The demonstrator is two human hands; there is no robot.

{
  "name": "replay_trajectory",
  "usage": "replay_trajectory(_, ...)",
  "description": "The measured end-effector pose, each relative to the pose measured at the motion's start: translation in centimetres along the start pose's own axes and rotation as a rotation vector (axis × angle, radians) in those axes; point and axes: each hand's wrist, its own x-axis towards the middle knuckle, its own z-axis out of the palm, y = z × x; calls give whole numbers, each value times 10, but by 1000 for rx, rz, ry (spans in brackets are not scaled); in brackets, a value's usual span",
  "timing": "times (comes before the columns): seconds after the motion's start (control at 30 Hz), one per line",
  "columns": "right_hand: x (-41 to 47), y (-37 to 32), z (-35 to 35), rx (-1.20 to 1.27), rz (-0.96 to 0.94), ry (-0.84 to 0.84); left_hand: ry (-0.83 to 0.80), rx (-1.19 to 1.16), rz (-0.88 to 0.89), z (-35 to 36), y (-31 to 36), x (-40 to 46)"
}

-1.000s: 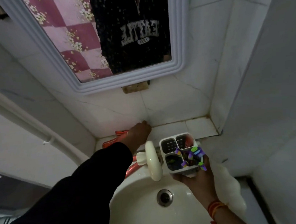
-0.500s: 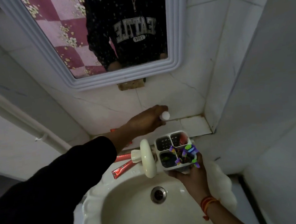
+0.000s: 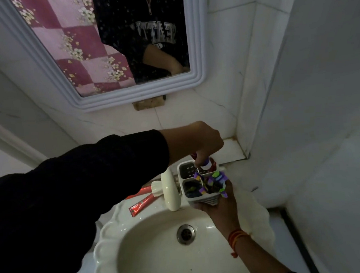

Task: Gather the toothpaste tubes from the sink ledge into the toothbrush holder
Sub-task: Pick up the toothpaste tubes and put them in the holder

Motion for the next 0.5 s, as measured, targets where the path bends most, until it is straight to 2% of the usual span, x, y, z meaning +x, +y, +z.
replay_trajectory(0.13,1,0,0,-19,-9,-7,-13,-12,-58,-5,-1,3)
replay_trajectory(0.2,0,0,-1,-20,-15,-13,-27,-199,-70,1,-7,7)
replay_trajectory(0.27,0,-1,-1,-36,-24,-9,-64,-508,-93,1,-12,4)
replay_trajectory(0.33,0,-3,-1,-42,-23,-3,-3,-709,-143,1,-21,-5)
replay_trajectory(0.5,2,-1,-1,-6,-12,-17,62,-884,-278,39,-54,-33)
